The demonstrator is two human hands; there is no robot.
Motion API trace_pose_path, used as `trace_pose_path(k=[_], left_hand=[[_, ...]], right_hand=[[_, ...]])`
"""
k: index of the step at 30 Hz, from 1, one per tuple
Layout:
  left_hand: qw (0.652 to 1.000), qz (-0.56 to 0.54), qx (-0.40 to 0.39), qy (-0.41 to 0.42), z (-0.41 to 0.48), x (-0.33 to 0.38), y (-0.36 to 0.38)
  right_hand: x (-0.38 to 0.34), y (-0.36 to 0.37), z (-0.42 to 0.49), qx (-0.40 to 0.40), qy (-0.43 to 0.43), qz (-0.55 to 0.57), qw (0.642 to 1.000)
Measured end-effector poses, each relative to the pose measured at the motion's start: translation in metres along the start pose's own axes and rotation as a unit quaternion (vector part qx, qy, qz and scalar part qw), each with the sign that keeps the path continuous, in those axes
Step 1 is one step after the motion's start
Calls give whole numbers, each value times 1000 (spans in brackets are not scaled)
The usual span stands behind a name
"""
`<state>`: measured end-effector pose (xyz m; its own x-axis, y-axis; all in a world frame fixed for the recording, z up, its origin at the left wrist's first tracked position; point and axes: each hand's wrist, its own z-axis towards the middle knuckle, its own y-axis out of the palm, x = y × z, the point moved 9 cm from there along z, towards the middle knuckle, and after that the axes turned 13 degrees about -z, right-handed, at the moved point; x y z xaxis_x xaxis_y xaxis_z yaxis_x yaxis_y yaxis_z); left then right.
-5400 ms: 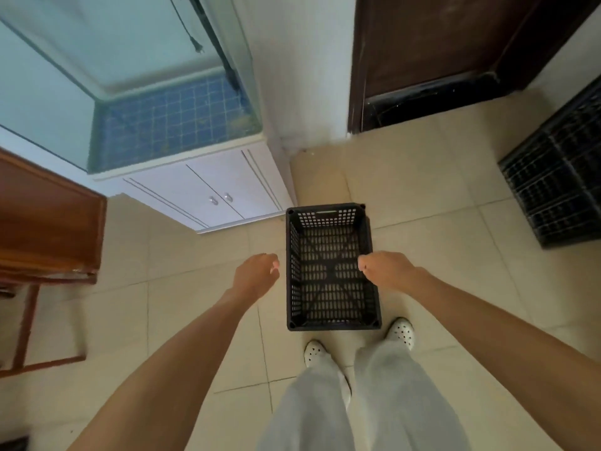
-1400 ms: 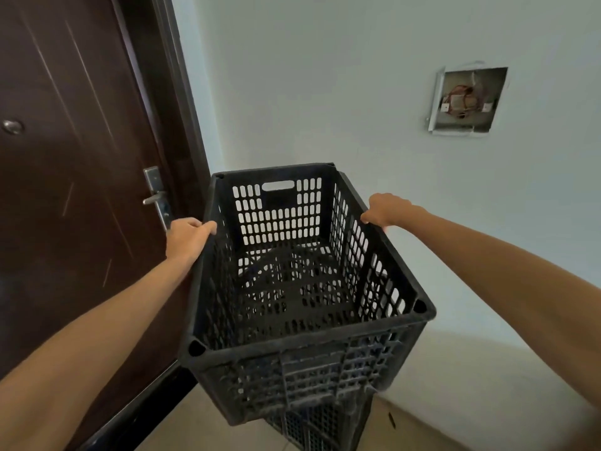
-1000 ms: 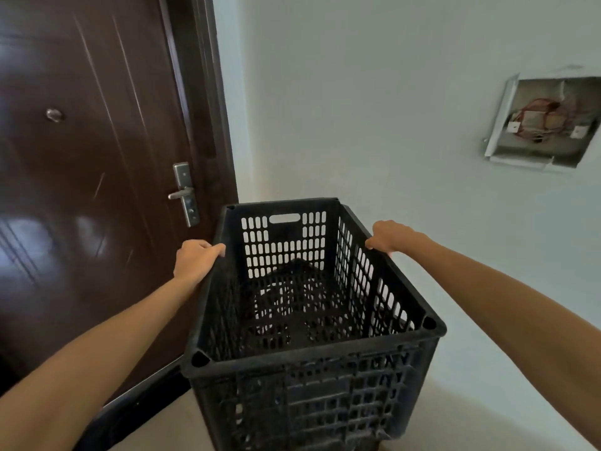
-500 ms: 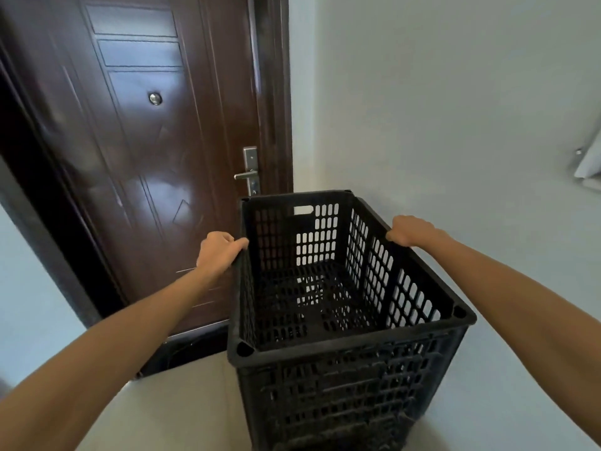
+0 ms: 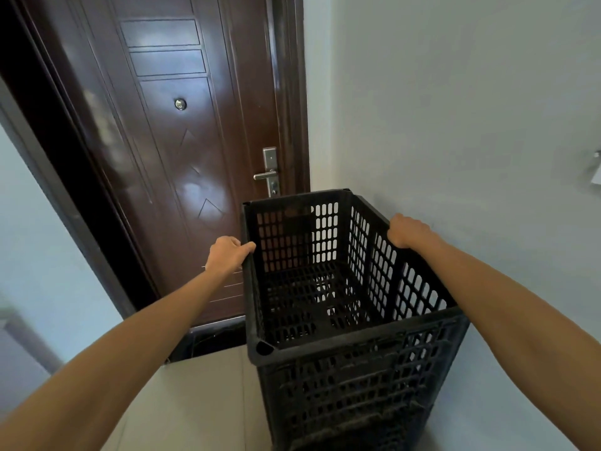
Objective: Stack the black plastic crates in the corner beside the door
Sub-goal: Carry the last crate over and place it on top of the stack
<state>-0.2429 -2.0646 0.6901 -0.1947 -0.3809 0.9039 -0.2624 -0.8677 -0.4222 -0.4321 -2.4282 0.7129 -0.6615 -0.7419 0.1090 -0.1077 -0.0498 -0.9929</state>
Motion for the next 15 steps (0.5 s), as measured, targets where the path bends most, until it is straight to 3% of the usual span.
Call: trace_pose_path(k=[3, 5, 10, 13, 15], left_hand=[[998, 40, -46, -23, -5, -4, -3], [986, 143, -90, -8, -12, 4, -6], [873, 455, -84, 154, -46, 53, -12], [820, 494, -94, 275, -88, 75, 9], [826, 447, -143, 312, -125, 82, 30]], right_hand=[[-2, 2, -1, 6, -2, 2, 1000], [-2, 1, -3, 28, -1, -12, 1000], [-26, -19, -38, 126, -76, -50, 988], [-55, -32, -81, 165, -155, -49, 973], [-65, -33, -117, 166, -192, -30, 967]])
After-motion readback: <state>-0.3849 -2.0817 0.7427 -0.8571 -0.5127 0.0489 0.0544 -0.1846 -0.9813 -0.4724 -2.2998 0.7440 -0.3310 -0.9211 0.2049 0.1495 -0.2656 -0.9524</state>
